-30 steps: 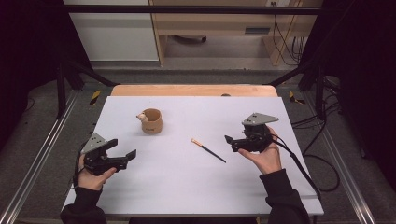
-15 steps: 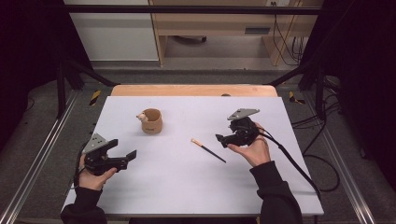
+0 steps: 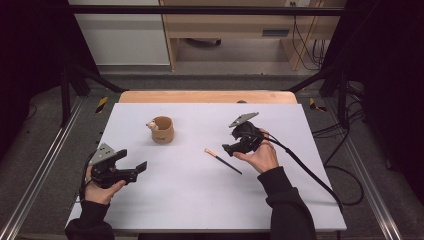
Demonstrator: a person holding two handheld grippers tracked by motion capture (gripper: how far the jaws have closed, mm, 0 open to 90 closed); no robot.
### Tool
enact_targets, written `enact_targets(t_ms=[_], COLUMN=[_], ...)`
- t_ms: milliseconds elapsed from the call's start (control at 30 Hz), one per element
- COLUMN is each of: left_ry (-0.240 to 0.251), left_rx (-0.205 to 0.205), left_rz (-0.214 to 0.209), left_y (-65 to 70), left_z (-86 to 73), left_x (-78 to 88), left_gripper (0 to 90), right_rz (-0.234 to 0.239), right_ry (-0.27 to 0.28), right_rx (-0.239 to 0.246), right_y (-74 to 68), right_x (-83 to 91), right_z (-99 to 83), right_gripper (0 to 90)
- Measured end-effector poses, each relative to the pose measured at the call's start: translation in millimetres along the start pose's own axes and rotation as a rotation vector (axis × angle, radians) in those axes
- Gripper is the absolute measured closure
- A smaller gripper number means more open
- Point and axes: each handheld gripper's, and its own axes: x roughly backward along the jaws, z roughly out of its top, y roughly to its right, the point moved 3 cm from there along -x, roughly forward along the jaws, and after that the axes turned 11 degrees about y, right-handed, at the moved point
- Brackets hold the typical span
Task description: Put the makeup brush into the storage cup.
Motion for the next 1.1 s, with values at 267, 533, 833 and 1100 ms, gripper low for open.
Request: enact_targets(t_ms=[267,533,833,1100], left_ry=[-0.004,-0.009,-0.009,-0.011], left_rx=[-0.004,-0.009,-0.01,-0.012], left_rz=[0.0,0.0,0.001,0.0], left_y=[0.9,1.4,1.4,2.1], left_z=[-0.6,-1.4,-1.3,-1.7], left_x=[-1.0,-1.5,-1.3,-2.0], left_gripper=[9.2,9.2,9.3,9.3], right_rz=[0.018,0.026,0.064,0.101], right_ry=[-0.05,-0.116,-0.154,-0.221], right_rx=[-0.002,-0.005,0.025,0.038], right_y=[-2.5,-3.9,-7.6,-11.7], right_x=[-16.1,-26.8,-34.3,-45.5], right_z=[-4.4,-9.1,-5.7,-10.3], right_gripper=[32.6,37.6,43.1,47.3])
